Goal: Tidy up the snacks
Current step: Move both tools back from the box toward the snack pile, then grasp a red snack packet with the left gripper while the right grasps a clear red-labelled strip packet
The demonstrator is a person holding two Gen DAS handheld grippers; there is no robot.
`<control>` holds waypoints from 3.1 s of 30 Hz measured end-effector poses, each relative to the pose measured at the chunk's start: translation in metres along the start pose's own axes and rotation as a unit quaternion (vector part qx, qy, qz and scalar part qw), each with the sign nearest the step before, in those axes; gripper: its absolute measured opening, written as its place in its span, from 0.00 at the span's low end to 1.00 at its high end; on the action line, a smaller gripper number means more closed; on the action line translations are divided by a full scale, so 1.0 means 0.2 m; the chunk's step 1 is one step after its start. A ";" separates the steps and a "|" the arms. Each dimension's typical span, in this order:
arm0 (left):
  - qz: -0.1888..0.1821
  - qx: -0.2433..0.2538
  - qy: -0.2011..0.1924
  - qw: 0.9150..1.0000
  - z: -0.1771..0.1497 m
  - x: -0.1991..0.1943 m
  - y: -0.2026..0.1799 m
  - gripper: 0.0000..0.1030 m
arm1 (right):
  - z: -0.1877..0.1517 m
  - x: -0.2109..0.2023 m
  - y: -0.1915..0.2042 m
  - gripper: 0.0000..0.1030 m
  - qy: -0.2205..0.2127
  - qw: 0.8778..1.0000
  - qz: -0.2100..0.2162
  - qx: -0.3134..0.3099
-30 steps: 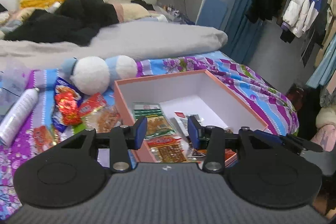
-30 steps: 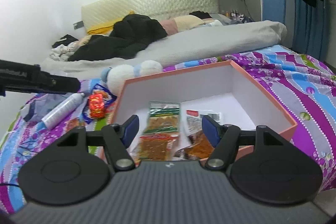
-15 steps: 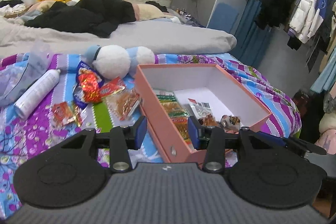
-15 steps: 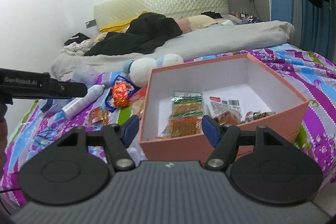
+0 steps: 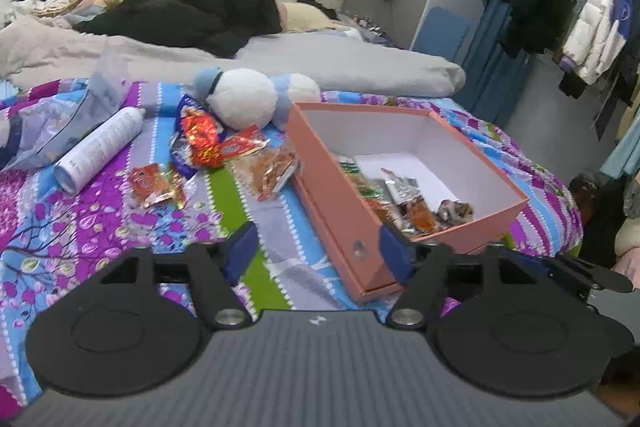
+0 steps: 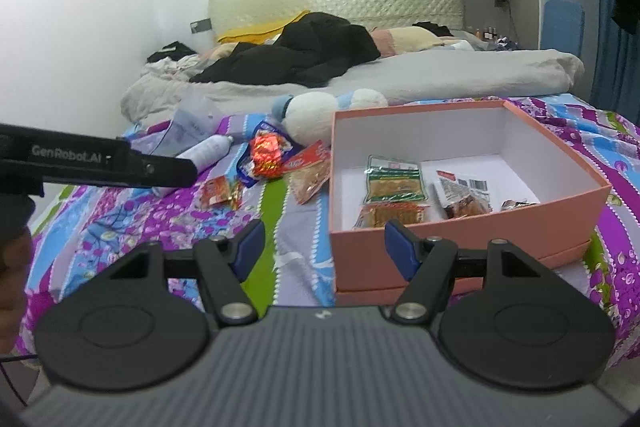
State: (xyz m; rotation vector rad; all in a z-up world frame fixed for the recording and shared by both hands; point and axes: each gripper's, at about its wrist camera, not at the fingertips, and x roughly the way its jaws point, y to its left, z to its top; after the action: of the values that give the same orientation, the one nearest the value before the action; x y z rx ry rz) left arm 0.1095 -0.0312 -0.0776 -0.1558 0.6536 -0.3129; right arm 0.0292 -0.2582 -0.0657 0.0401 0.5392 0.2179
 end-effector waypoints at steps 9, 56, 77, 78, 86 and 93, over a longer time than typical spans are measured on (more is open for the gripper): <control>0.013 -0.031 0.008 0.999 -0.06 0.08 0.19 0.79 | -0.01 0.11 0.11 0.66 0.010 1.000 0.004 -0.027; 0.178 -0.023 0.147 0.973 0.27 1.59 1.10 0.85 | 0.06 1.66 0.33 0.50 0.090 0.985 -0.142 0.030; 0.099 -0.095 0.081 0.987 0.15 1.25 1.21 0.25 | -0.03 1.44 0.35 0.22 0.031 0.993 -0.092 0.060; 0.093 -0.102 0.081 0.987 0.14 1.21 1.20 0.24 | -0.04 1.41 0.34 0.22 0.031 0.994 -0.089 0.062; 0.076 -0.141 0.093 0.983 0.03 0.97 1.08 0.18 | -0.05 1.13 0.33 0.19 0.054 0.993 -0.090 0.053; 0.063 -0.173 0.106 0.977 -0.12 0.75 0.97 0.17 | -0.11 0.86 0.34 0.18 0.071 0.994 -0.066 0.044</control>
State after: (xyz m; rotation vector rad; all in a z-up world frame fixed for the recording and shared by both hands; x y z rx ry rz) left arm 0.2530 0.1013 -0.2294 -0.4168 0.9240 -0.0905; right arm 0.1490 -0.1543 -0.1654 0.0752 0.6908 0.0675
